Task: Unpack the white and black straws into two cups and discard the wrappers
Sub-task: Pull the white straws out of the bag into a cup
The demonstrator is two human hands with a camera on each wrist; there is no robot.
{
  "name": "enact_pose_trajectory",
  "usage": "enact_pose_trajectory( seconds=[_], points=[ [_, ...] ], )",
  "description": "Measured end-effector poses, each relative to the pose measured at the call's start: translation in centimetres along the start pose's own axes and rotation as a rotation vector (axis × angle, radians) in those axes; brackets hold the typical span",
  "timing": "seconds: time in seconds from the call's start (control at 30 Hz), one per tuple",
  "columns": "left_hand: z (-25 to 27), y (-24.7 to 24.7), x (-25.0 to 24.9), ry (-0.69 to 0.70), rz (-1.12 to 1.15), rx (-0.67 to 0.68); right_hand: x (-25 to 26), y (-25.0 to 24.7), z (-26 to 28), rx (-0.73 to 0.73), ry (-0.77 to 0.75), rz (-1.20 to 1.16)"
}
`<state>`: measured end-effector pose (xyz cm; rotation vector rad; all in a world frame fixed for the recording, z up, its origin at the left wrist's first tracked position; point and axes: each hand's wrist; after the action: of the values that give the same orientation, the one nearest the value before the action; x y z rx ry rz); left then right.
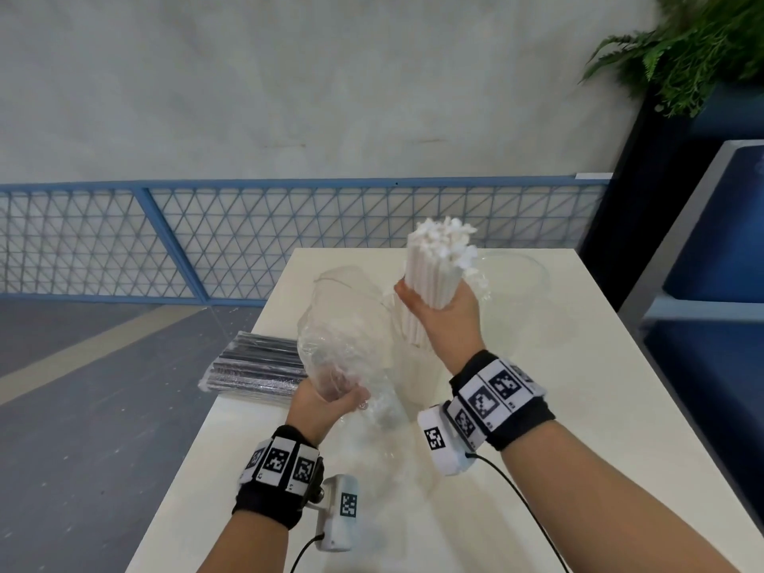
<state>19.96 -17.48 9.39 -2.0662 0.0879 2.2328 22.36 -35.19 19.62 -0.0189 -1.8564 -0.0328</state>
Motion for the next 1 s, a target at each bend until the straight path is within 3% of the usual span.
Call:
enact_pose_trajectory(
  seconds=[0.37,0.7,0.9,1.0],
  points=[
    [1.6,-0.8,-0.3,0.129,0.218,0.009,-3.9,0.8,0.2,0.030,0.221,0.118],
    [2.9,-1.1,0.2,0.101,0.297,-0.026,-3.7,0.7,-1.4,-0.042,0.233,0.158],
    [3.5,-0.5,0.0,0.088,0.309,-0.076,-4.5,0.6,-1.2,0.051,0.277,0.226],
    [3.8,-0.7,0.1,0.073,0.375,-0.100,-4.2,0.4,-0.5,0.040,0.202,0.249]
  ],
)
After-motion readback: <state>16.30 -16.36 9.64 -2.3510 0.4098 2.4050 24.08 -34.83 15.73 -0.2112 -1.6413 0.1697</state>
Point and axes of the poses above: each hand's wrist, its own z-axis away from the middle knuckle, its own y-axis out of the palm, x = y × z, and after that the axes turned 9 degrees about x, right-handed
